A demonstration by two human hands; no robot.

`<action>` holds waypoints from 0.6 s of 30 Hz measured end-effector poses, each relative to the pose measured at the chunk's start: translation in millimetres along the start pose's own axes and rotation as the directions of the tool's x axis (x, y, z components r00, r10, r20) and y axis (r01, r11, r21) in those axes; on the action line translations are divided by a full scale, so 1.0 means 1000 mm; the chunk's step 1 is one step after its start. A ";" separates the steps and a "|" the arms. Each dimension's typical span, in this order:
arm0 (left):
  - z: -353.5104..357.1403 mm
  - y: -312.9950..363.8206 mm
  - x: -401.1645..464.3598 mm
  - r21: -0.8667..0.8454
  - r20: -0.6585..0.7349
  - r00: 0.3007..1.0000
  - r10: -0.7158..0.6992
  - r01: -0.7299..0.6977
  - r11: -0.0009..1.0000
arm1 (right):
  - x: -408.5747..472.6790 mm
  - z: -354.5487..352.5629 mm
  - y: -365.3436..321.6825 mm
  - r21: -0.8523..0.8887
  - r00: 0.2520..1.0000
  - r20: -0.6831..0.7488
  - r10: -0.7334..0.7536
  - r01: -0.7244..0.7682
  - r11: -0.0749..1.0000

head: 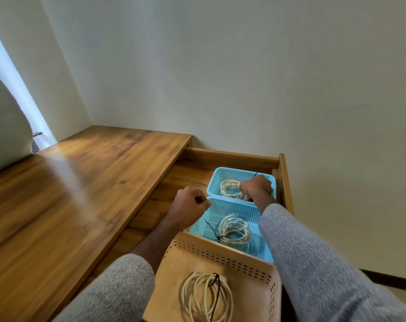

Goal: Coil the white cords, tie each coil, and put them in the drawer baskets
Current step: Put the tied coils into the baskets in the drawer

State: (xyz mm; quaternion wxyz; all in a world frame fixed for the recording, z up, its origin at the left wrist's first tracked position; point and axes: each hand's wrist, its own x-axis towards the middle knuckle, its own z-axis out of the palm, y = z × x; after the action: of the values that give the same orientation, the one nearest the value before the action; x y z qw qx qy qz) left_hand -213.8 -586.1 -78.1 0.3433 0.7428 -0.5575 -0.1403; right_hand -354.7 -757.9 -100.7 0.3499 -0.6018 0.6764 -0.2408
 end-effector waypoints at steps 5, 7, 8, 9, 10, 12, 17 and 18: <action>0.003 0.019 -0.007 -0.007 -0.022 0.999 0.031 -0.031 0.999 | -0.012 -0.031 0.009 -0.109 0.981 -0.058 -0.184 0.177 0.978; 0.009 0.030 -0.012 -0.009 -0.018 0.998 0.055 -0.055 0.998 | -0.029 -0.052 0.021 -0.075 0.951 -0.107 -0.291 0.284 0.956; 0.012 0.035 -0.014 -0.009 -0.011 0.998 0.068 -0.068 0.998 | -0.038 -0.062 0.029 -0.050 0.925 -0.150 -0.348 0.345 0.937; 0.018 0.042 -0.018 -0.012 -0.001 0.997 0.079 -0.079 0.997 | -0.049 -0.073 0.040 -0.032 0.900 -0.189 -0.393 0.395 0.918; 0.024 0.048 -0.022 -0.020 0.003 0.996 0.092 -0.092 0.996 | -0.058 -0.084 0.051 -0.018 0.881 -0.213 -0.422 0.428 0.903; 0.037 0.063 -0.032 -0.023 -0.003 0.993 0.121 -0.121 0.992 | -0.076 -0.102 0.078 0.004 0.862 -0.222 -0.455 0.468 0.884; 0.061 0.096 -0.067 0.019 0.016 0.975 0.220 -0.221 0.975 | -0.105 -0.125 0.135 0.063 0.849 -0.237 -0.472 0.498 0.865; 0.065 0.102 -0.075 0.030 0.036 0.970 0.241 -0.242 0.970 | -0.109 -0.126 0.143 0.100 0.856 -0.221 -0.466 0.496 0.863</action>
State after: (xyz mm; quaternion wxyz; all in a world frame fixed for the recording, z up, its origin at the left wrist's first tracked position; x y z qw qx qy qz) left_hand -352.6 -554.8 -70.3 0.3362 0.6729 -0.6513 -0.0998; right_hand -539.7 -640.0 -107.5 0.2574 -0.6975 0.5137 -0.4282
